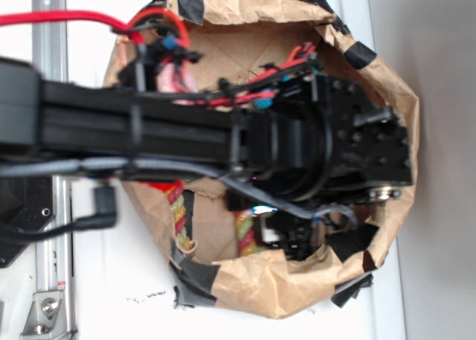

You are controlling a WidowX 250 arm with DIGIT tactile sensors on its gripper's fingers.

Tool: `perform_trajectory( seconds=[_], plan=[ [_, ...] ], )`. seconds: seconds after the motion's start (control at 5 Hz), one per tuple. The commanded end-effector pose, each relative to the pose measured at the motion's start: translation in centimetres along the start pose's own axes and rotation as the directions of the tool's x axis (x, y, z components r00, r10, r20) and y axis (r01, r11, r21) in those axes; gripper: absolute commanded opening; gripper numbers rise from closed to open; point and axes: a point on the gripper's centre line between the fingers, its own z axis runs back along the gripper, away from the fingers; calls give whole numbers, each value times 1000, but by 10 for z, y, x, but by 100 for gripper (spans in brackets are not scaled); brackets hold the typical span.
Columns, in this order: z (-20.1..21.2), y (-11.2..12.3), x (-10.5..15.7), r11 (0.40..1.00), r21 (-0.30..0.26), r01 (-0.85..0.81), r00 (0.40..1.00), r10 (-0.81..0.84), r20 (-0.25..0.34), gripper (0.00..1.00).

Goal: Grab the black box.

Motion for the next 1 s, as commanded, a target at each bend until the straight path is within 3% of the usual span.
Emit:
perform_trajectory(
  seconds=[0.0, 0.2, 0.4, 0.8],
  plan=[
    [111, 48, -30, 1000, 5, -16, 965, 14, 260, 0],
    [156, 43, -55, 994, 106, -17, 899, -31, 436, 0],
    [187, 30, -72, 990, 135, 37, 887, -95, 453, 0],
    [174, 28, -60, 987, 158, -9, 903, -59, 425, 0]
  ],
)
